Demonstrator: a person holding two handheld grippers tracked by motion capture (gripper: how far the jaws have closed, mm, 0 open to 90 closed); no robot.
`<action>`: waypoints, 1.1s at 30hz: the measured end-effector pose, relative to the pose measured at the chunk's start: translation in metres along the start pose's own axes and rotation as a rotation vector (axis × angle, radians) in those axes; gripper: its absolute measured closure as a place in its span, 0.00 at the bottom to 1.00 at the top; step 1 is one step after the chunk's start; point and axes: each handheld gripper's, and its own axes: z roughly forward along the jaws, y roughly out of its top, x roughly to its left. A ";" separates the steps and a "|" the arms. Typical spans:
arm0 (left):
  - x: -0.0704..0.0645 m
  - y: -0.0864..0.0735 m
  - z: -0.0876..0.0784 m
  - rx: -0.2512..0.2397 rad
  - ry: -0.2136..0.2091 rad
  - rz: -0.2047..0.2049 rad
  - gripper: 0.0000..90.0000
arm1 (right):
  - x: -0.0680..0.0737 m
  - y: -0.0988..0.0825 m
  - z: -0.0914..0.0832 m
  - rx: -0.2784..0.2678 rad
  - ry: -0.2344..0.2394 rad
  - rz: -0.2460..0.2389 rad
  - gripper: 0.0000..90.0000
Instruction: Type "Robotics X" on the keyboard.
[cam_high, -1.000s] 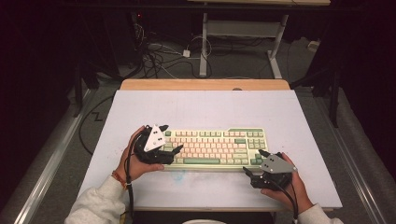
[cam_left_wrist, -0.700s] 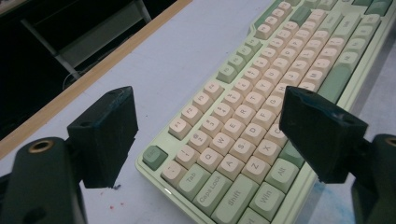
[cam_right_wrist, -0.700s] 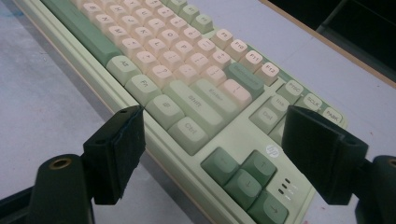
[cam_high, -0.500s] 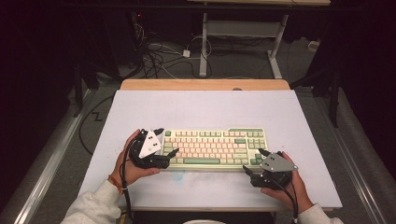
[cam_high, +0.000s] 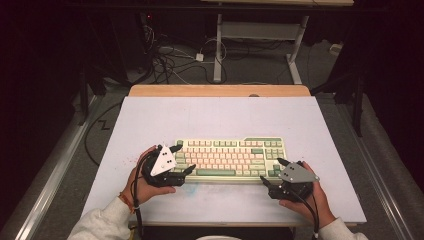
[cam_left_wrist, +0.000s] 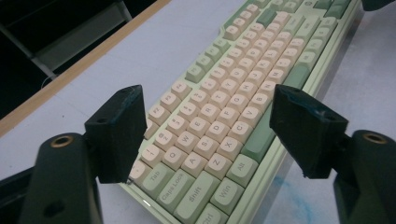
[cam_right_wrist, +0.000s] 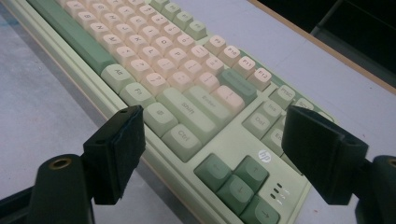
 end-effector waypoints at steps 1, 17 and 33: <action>-0.001 0.000 0.000 0.006 0.006 0.001 0.34 | 0.000 0.000 0.000 -0.001 0.000 0.000 0.24; -0.007 -0.001 -0.004 0.056 -0.117 0.039 0.91 | 0.001 0.001 0.000 0.001 0.006 -0.010 0.24; -0.010 0.001 0.009 0.131 -0.157 0.056 0.98 | 0.005 0.000 0.001 0.017 0.014 -0.024 0.24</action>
